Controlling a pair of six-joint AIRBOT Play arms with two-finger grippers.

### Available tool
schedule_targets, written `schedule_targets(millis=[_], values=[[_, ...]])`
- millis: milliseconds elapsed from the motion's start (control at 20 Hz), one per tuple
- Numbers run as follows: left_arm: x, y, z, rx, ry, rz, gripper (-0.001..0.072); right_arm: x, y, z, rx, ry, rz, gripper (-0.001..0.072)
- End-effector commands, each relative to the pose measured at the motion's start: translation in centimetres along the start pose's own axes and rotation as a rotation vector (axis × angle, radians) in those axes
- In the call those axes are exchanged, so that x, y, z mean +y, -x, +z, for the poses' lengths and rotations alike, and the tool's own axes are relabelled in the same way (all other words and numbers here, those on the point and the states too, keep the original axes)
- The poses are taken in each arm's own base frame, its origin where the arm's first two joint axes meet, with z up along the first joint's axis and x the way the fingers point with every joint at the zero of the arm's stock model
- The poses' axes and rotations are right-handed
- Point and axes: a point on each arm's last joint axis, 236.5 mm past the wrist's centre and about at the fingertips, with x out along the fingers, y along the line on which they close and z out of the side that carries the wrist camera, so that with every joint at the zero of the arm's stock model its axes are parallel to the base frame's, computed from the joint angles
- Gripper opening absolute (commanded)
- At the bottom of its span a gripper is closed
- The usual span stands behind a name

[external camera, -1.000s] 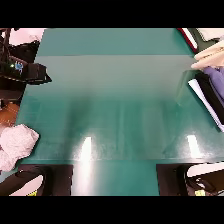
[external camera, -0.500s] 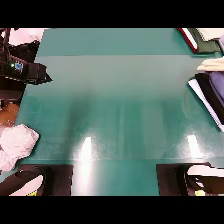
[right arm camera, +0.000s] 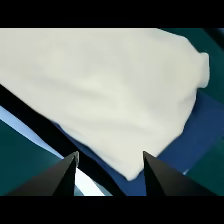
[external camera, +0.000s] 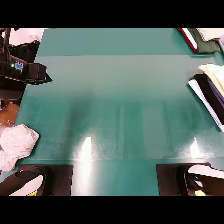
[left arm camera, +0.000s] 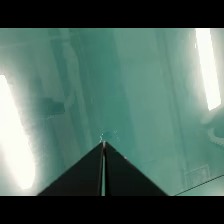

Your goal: Fold the shirts.

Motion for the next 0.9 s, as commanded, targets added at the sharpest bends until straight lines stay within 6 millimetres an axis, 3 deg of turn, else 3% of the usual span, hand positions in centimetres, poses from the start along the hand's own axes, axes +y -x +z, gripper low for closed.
schedule_targets(millis=[0,150,250,350,450,500,550,600,700,850], values=[[0.0,0.0,0.1,-0.005,0.001,0.0,0.0028,-2.4,1.0,-3.1,0.103,-0.152,0.0,0.0453],[0.0,0.0,0.1,-0.004,0.001,-0.001,0.0029,1.3,2.8,-1.5,0.025,-0.165,0.132,0.043],[0.0,0.0,0.5,-0.02,0.001,-0.001,0.0028,5.6,4.3,-0.6,-0.027,-0.129,0.236,0.0431],[0.0,0.0,1.0,-0.044,0.001,-0.001,0.0029,11.2,6.1,-0.6,-0.061,-0.055,0.343,0.0431],[0.0,0.0,1.6,-0.068,0.0,-0.001,0.0028,16.3,7.5,-2.2,-0.055,0.049,0.411,0.043],[0.0,0.1,1.9,-0.079,0.0,-0.001,0.0028,18.9,8.3,-3.3,-0.049,0.11,0.444,0.0377],[0.0,0.1,2.2,-0.091,0.0,-0.001,0.0028,21.2,9.2,-4.5,-0.044,0.17,0.475,0.0148],[0.0,0.1,2.4,-0.1,0.0,-0.001,0.0028,23.6,10.1,-5.8,-0.043,0.228,0.509,0.0013],[0.0,0.2,2.8,-0.119,0.0,-0.001,0.0028,27.3,11.9,-8.4,-0.038,0.336,0.566,0.0013],[0.0,0.2,3.3,-0.138,0.0,-0.001,0.0029,30.8,13.9,-11.6,-0.044,0.469,0.605,0.0013]])
